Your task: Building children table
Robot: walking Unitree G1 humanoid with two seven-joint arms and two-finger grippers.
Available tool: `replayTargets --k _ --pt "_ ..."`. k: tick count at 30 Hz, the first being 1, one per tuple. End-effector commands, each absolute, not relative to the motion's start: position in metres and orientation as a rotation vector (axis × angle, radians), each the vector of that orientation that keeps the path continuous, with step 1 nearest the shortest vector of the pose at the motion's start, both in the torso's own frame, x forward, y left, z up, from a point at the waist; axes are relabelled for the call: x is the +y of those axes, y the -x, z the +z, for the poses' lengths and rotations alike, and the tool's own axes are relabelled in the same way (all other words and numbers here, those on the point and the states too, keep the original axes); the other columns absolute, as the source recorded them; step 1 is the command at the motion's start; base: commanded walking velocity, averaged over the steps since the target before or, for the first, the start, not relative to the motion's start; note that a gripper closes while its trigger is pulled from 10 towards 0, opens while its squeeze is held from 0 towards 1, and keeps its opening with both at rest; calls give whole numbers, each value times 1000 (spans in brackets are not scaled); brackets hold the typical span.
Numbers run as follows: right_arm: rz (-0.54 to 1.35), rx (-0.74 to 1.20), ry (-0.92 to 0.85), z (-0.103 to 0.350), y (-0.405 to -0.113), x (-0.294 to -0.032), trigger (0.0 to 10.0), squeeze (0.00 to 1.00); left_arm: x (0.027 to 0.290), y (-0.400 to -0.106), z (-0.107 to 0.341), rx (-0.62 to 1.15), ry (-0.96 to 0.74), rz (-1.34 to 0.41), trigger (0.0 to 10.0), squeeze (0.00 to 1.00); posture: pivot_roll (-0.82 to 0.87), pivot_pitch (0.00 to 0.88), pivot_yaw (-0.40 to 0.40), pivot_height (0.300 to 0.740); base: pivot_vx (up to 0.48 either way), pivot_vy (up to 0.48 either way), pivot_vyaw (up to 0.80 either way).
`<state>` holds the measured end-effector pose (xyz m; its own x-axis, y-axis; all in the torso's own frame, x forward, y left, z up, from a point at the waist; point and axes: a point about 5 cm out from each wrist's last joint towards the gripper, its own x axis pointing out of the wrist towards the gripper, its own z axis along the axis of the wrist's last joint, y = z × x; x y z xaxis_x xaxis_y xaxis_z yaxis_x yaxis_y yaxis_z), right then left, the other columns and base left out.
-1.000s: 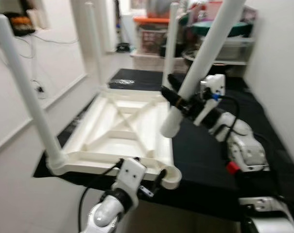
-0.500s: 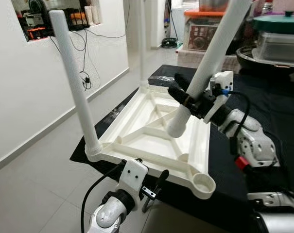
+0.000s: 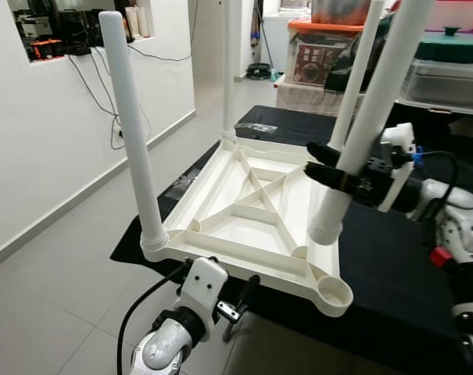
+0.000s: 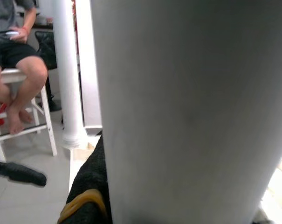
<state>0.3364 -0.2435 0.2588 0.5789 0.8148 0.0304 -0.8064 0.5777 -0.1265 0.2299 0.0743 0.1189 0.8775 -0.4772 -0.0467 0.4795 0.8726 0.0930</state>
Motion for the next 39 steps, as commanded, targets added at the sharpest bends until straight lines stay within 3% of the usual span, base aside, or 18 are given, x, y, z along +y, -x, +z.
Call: replayTargets --k 1,7,14,28,34,39 --pt "932 -88 127 258 -337 -248 10000 0 77 -228 117 38 -107 -495 10000 0 36 39 -29 740 0 0 0" --pt "916 -74 114 257 -332 -255 10000 0 78 -228 117 44 -105 -500 10000 0 32 49 -17 740 0 0 0" --pt "975 -43 121 247 -323 -253 10000 0 78 -227 118 42 -109 -514 10000 0 32 59 -10 740 0 0 -771" --pt "1034 -41 179 260 -320 -254 10000 0 78 -224 121 34 -102 -534 10000 0 34 81 -3 740 0 0 0" --pt "1129 17 229 254 -308 -257 10000 0 73 -215 126 11 -77 -632 10000 0 41 91 0 740 0 0 0" --pt "1183 9 223 249 -308 -239 10000 0 73 -214 128 10 -78 -649 10000 0 37 106 15 740 0 0 0"
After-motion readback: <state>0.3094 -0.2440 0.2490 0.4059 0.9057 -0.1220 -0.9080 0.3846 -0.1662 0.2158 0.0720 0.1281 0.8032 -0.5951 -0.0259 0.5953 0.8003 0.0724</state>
